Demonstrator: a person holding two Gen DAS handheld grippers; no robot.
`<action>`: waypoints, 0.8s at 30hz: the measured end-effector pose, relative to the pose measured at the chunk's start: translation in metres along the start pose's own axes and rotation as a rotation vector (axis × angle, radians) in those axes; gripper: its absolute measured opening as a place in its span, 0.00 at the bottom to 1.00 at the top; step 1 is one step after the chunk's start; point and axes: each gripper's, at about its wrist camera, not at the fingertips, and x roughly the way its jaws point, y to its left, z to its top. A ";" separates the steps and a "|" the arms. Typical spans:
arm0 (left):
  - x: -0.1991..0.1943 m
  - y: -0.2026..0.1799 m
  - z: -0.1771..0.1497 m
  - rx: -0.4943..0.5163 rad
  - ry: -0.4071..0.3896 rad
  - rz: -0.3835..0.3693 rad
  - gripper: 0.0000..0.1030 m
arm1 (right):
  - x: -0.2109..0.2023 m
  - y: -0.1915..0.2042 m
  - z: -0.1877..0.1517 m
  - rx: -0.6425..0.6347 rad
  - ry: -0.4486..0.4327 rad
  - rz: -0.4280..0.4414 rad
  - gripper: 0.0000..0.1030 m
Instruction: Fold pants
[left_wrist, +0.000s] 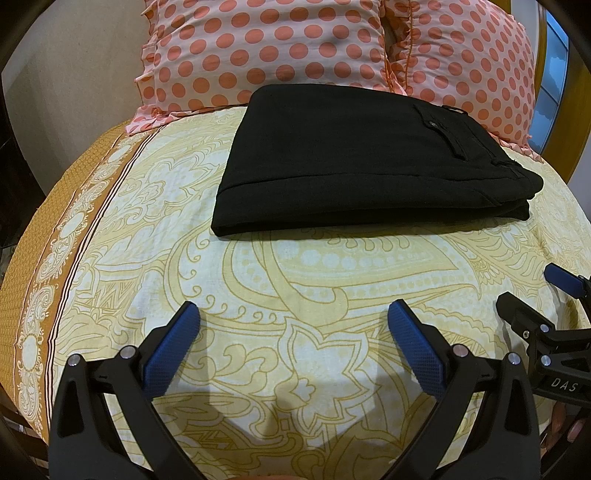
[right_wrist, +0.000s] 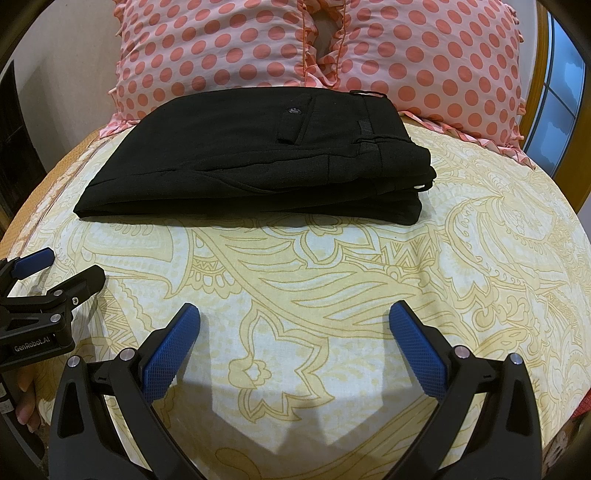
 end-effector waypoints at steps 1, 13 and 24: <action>0.000 0.000 0.000 0.000 0.000 0.000 0.98 | 0.000 0.000 0.000 0.000 0.000 0.000 0.99; 0.001 0.000 0.000 0.001 0.004 -0.002 0.98 | 0.000 0.000 0.000 0.000 0.000 0.000 0.99; 0.001 0.000 0.001 0.005 0.002 -0.006 0.98 | 0.000 0.000 0.000 0.001 0.000 0.000 0.99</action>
